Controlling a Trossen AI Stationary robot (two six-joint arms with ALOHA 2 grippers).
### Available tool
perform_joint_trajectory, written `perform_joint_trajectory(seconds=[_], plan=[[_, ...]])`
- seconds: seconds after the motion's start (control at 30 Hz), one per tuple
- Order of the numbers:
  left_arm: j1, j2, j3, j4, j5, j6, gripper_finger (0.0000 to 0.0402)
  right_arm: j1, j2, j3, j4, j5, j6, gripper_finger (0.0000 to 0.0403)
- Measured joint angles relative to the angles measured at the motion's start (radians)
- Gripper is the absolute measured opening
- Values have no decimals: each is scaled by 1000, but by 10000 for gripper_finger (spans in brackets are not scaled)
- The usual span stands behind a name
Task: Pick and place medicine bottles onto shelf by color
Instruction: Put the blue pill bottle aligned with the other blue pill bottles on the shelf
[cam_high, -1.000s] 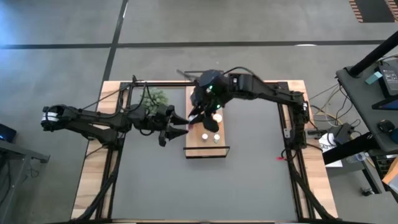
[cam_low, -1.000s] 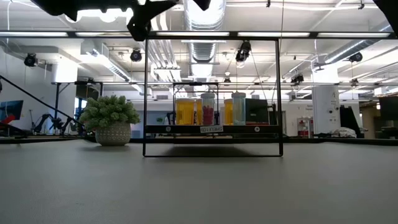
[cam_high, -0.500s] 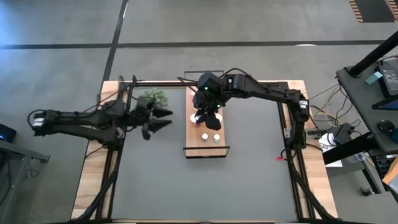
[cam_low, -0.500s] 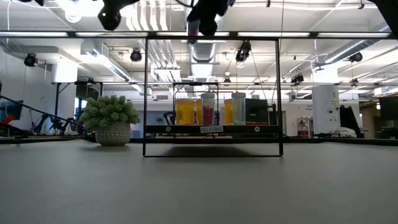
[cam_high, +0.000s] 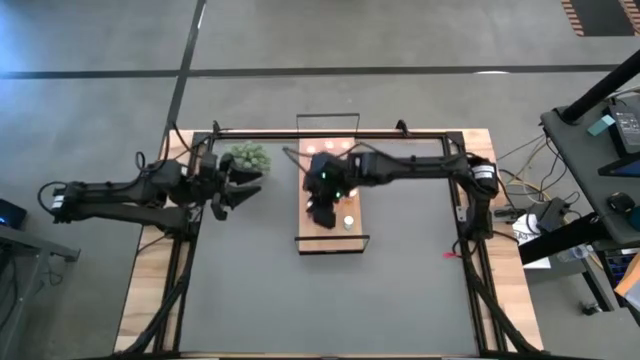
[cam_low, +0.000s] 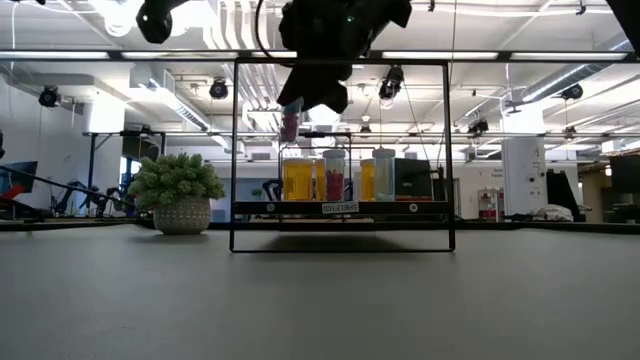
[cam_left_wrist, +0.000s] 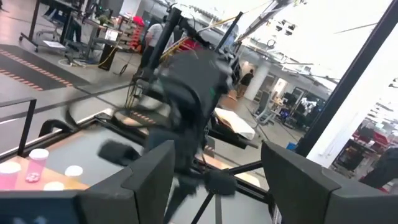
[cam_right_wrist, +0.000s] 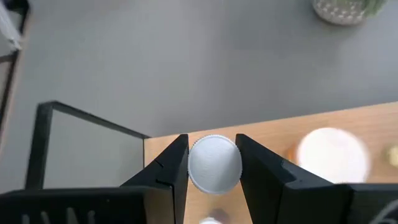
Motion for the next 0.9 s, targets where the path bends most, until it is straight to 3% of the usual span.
perform_joint_trajectory(seconds=[0.2,0.5,0.7,0.9], plan=[[0,-45,0,0,0,-1,224,76,0,-62,59,166,41,107],[0,-117,0,2,-1,-1,224,97,20,-93,123,203,140,107],[0,-158,0,0,-1,0,224,96,20,-92,142,262,433,107],[0,-184,1,-23,-2,0,224,125,21,-92,101,440,679,107]])
